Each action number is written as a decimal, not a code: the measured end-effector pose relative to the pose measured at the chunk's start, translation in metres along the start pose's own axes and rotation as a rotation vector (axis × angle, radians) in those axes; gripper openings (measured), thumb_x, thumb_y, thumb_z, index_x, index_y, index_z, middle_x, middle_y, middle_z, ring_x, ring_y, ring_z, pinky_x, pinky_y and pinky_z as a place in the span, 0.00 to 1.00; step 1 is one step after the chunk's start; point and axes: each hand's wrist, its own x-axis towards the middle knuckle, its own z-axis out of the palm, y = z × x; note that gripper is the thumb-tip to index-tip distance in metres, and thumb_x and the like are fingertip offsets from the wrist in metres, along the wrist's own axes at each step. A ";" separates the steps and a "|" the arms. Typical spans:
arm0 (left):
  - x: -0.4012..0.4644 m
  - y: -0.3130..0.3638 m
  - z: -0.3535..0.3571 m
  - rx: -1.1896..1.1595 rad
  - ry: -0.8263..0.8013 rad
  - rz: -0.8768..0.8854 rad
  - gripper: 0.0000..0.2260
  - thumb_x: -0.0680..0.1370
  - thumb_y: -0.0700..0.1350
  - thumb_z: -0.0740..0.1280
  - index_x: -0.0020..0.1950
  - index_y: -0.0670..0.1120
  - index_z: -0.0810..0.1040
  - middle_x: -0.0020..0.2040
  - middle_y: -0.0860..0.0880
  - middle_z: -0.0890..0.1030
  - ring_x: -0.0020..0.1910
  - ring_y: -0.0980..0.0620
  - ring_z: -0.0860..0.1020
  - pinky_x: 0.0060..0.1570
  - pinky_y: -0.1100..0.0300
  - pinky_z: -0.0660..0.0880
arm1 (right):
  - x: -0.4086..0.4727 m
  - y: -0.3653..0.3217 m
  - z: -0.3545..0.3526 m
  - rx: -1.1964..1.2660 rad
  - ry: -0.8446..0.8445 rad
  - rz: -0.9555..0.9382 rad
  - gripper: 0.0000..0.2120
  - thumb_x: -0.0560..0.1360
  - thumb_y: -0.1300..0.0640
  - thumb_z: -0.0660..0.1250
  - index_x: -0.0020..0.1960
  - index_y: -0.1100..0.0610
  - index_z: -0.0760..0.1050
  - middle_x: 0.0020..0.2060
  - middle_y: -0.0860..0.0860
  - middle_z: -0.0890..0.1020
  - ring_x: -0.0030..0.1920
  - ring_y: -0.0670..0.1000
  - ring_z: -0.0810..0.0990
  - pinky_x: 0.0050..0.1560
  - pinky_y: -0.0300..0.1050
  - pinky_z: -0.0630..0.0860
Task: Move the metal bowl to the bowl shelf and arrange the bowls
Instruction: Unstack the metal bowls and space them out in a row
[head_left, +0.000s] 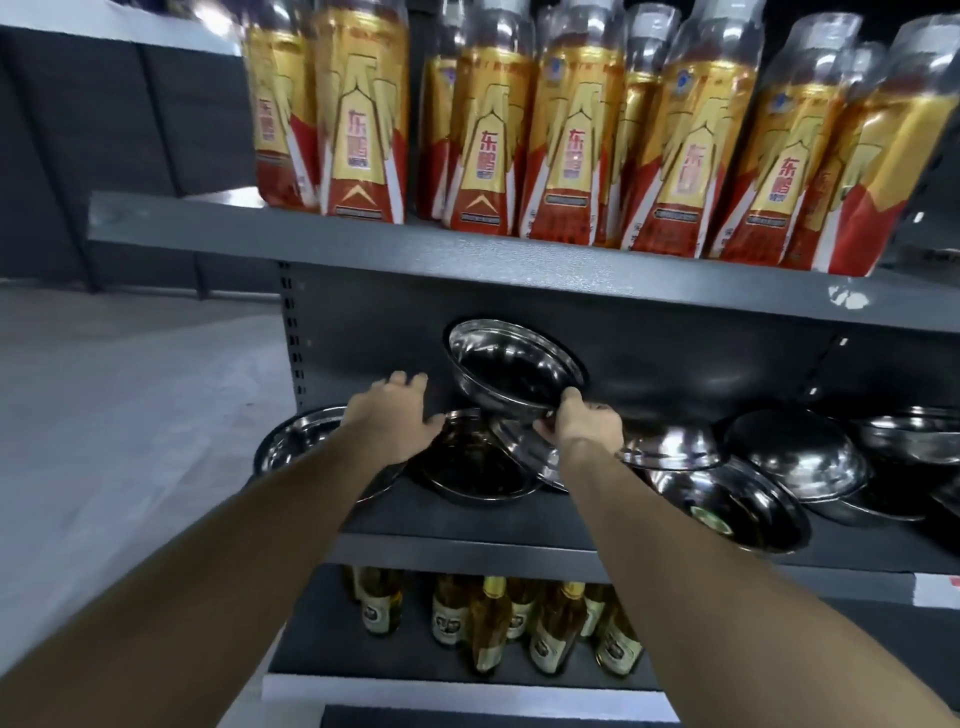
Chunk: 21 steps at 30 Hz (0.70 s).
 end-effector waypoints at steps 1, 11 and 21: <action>-0.004 -0.011 -0.002 -0.001 0.000 -0.021 0.30 0.79 0.61 0.58 0.77 0.48 0.61 0.72 0.45 0.69 0.69 0.43 0.70 0.59 0.47 0.73 | -0.006 0.002 0.007 0.003 -0.021 0.011 0.09 0.75 0.57 0.67 0.45 0.64 0.76 0.41 0.56 0.81 0.27 0.55 0.83 0.19 0.36 0.73; -0.055 -0.126 -0.019 0.031 -0.002 -0.263 0.25 0.81 0.56 0.60 0.74 0.45 0.65 0.70 0.43 0.71 0.66 0.41 0.72 0.60 0.47 0.72 | -0.062 0.042 0.082 -0.205 -0.261 0.027 0.13 0.76 0.52 0.69 0.40 0.62 0.78 0.38 0.53 0.81 0.29 0.55 0.84 0.23 0.39 0.78; -0.075 -0.158 -0.019 0.059 -0.083 -0.322 0.23 0.80 0.48 0.60 0.74 0.44 0.65 0.71 0.44 0.69 0.68 0.41 0.70 0.62 0.47 0.71 | -0.084 0.084 0.107 -0.440 -0.298 0.001 0.18 0.77 0.46 0.64 0.37 0.59 0.74 0.35 0.55 0.81 0.45 0.61 0.85 0.54 0.57 0.82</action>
